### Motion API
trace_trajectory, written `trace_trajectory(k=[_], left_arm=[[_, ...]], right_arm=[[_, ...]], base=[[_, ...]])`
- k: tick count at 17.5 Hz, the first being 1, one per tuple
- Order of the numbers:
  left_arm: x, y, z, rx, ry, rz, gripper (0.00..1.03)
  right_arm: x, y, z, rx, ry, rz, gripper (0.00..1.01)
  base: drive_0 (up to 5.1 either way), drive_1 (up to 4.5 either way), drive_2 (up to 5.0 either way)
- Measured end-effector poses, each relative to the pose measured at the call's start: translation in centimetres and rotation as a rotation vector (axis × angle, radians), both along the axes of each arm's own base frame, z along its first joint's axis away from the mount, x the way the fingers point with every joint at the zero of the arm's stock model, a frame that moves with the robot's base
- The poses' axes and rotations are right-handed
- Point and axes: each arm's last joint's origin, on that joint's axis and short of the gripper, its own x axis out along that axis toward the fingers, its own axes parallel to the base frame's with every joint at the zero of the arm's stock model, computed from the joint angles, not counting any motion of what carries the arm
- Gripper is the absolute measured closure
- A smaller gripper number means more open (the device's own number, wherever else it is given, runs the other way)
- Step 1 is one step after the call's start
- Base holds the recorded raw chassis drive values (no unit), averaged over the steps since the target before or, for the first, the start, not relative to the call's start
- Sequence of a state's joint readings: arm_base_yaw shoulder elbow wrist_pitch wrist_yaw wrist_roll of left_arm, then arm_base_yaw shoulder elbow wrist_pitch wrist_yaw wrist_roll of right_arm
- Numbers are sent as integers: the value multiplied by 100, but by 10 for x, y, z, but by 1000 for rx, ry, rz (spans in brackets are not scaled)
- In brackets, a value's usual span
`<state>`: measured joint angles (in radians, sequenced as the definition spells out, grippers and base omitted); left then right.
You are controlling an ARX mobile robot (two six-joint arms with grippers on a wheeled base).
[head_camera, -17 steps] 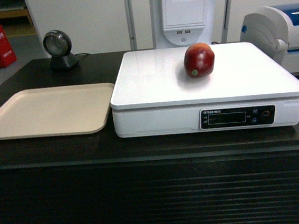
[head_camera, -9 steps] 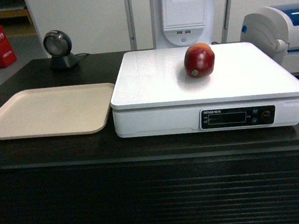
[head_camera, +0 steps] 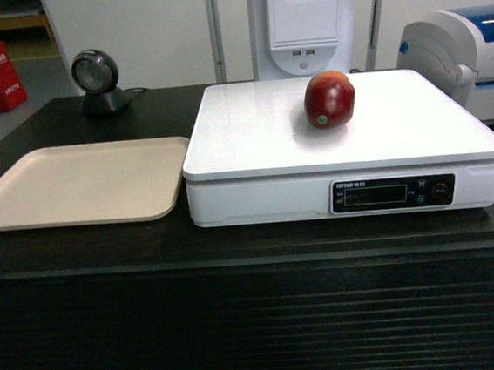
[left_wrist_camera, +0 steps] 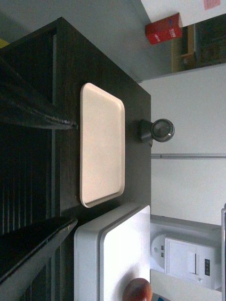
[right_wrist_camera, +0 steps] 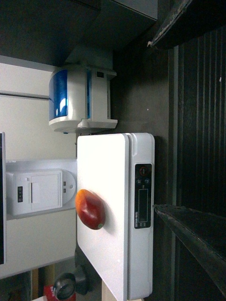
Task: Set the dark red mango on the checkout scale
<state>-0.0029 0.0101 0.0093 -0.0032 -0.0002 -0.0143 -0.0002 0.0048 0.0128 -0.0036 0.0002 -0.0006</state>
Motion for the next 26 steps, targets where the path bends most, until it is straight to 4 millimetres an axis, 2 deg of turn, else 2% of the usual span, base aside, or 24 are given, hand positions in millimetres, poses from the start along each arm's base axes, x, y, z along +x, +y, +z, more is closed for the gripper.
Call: trace_trajectory(k=[4, 26], left_arm=[[0, 0, 0, 1, 0, 0, 4], [0, 0, 0, 2, -3, 0, 5]], right_arm=[[0, 0, 0, 0, 0, 0, 3], [0, 0, 0, 0, -2, 0, 3]], base=[[0, 0, 0], [0, 0, 0]])
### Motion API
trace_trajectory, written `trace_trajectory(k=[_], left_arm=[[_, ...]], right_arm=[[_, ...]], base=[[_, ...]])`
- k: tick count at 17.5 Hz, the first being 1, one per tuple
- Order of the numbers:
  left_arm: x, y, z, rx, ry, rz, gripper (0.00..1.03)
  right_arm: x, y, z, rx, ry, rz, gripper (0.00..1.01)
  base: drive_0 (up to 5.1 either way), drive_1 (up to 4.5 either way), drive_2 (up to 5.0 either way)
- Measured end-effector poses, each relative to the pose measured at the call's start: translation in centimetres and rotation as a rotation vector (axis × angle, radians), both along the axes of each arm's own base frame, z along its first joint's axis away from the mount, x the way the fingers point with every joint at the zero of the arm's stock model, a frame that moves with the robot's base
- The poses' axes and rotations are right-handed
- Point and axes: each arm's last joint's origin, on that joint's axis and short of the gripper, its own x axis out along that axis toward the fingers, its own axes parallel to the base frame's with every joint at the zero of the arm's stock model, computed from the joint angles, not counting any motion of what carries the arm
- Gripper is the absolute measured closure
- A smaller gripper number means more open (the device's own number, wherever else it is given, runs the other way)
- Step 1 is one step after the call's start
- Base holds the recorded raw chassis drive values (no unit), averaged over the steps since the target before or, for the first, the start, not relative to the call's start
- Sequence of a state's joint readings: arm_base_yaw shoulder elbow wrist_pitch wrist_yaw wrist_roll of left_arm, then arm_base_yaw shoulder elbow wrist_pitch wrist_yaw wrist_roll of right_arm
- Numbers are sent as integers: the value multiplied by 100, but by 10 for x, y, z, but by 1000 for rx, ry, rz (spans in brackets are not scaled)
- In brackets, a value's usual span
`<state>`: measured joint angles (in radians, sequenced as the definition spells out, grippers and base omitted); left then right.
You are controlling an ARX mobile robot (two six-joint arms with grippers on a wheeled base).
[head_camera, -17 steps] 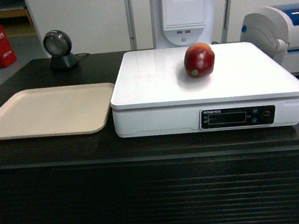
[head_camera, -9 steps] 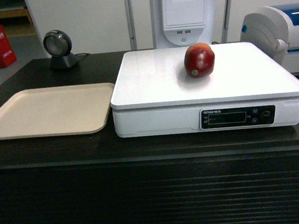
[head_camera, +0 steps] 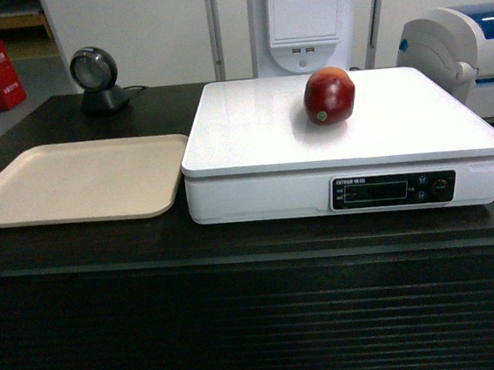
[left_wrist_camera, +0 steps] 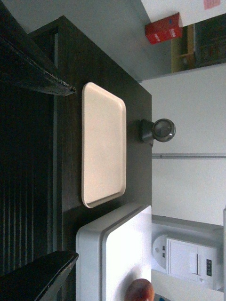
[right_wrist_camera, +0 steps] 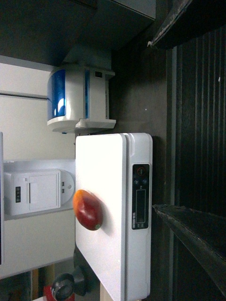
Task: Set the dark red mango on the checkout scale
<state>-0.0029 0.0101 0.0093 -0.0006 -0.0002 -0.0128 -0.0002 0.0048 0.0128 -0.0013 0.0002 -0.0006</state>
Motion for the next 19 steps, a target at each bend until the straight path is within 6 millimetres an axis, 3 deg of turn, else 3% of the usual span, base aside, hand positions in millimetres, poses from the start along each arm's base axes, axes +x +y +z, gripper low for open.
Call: trace_trajectory(k=[19], left_arm=[[0, 0, 0, 3, 2, 0, 5]], right_arm=[[0, 0, 0, 0, 2, 0, 3]], base=[[0, 0, 0]])
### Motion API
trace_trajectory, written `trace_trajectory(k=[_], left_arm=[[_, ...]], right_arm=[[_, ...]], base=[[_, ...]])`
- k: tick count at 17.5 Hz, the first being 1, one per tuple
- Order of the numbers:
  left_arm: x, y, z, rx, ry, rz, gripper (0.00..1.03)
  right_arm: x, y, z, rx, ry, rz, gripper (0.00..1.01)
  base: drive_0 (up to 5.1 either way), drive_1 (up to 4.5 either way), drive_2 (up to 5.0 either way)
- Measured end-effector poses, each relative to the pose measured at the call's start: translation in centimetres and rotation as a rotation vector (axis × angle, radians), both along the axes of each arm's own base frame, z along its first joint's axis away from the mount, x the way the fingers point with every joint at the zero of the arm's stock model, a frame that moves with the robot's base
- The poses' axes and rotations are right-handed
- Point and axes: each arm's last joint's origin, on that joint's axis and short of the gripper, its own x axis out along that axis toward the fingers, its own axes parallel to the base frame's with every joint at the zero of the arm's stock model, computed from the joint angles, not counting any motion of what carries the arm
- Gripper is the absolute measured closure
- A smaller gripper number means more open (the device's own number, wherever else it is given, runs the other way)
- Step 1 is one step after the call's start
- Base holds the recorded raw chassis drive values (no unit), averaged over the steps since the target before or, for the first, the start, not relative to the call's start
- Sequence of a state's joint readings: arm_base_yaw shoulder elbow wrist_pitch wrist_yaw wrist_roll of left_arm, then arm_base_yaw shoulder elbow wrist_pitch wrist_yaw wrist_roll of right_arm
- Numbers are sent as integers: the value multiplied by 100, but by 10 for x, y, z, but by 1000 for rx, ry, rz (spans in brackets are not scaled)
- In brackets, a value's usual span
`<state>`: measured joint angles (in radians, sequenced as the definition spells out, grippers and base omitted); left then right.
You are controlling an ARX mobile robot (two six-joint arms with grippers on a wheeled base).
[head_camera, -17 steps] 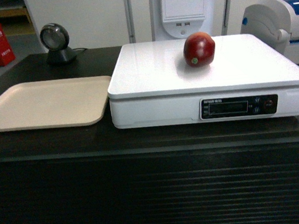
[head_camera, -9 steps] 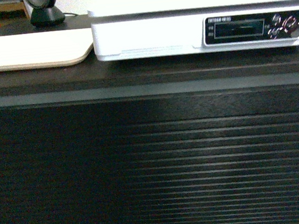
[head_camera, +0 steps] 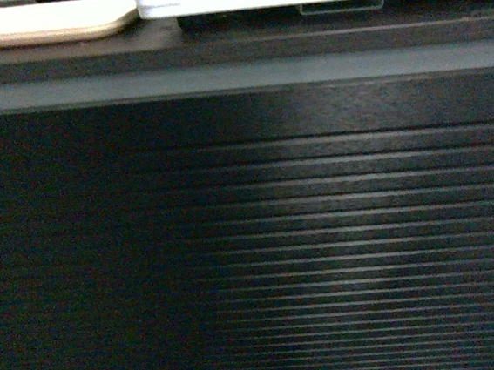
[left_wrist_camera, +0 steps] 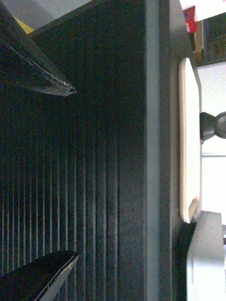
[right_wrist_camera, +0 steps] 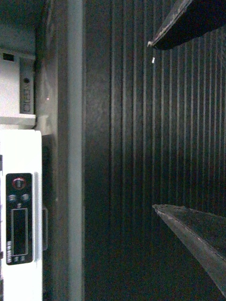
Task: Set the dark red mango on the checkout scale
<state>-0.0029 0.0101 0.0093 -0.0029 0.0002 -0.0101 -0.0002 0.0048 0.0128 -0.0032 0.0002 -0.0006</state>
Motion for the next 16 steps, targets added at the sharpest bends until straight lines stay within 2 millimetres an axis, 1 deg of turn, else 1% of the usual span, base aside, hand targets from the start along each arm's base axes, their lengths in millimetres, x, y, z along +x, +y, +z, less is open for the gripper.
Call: trace_trajectory(k=[16], left_arm=[[0, 0, 0, 0, 3, 0, 5]], right_arm=[[0, 0, 0, 0, 3, 0, 3]], base=[[0, 0, 0]])
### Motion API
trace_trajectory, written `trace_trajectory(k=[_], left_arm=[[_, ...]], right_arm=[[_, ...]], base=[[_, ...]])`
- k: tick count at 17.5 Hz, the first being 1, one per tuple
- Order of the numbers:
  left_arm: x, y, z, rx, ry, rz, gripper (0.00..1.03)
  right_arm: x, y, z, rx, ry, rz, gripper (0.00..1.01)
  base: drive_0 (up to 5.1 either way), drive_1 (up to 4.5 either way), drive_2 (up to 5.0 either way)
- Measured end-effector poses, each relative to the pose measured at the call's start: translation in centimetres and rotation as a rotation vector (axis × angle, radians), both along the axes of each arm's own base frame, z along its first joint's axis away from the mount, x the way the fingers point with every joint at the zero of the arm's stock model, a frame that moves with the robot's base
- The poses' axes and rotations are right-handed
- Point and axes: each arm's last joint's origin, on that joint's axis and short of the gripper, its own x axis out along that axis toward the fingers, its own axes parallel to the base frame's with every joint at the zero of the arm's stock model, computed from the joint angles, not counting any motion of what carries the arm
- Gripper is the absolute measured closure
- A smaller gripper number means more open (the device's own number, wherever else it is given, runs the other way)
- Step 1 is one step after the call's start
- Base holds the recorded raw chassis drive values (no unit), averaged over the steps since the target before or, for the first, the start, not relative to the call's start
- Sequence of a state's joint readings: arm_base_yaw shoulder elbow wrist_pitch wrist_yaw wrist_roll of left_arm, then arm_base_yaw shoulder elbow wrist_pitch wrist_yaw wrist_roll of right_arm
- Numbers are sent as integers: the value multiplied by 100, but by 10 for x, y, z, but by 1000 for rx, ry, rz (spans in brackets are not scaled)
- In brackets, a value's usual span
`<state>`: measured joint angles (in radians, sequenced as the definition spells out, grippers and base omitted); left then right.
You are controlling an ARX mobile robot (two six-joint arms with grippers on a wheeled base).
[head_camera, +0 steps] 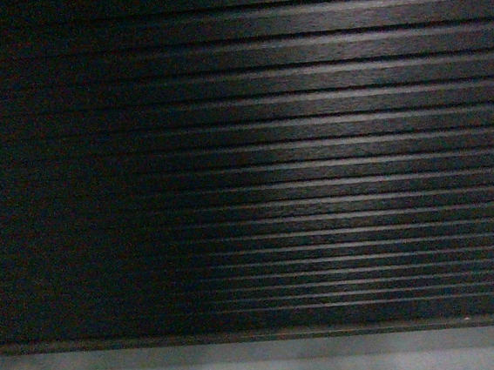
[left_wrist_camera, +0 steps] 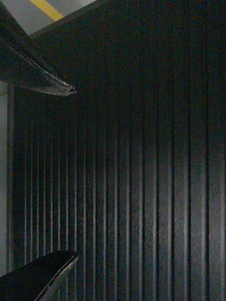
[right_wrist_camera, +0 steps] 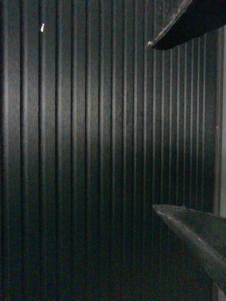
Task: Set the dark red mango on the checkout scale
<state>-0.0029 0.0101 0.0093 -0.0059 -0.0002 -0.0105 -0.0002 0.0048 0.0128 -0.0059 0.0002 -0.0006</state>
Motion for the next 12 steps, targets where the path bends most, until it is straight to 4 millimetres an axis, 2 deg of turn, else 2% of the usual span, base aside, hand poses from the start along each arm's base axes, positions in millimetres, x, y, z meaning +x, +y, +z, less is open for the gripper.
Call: trace_trajectory(k=[12], left_arm=[[0, 0, 0, 0, -2, 0, 5]], right_arm=[[0, 0, 0, 0, -1, 0, 3]], base=[[0, 0, 0]])
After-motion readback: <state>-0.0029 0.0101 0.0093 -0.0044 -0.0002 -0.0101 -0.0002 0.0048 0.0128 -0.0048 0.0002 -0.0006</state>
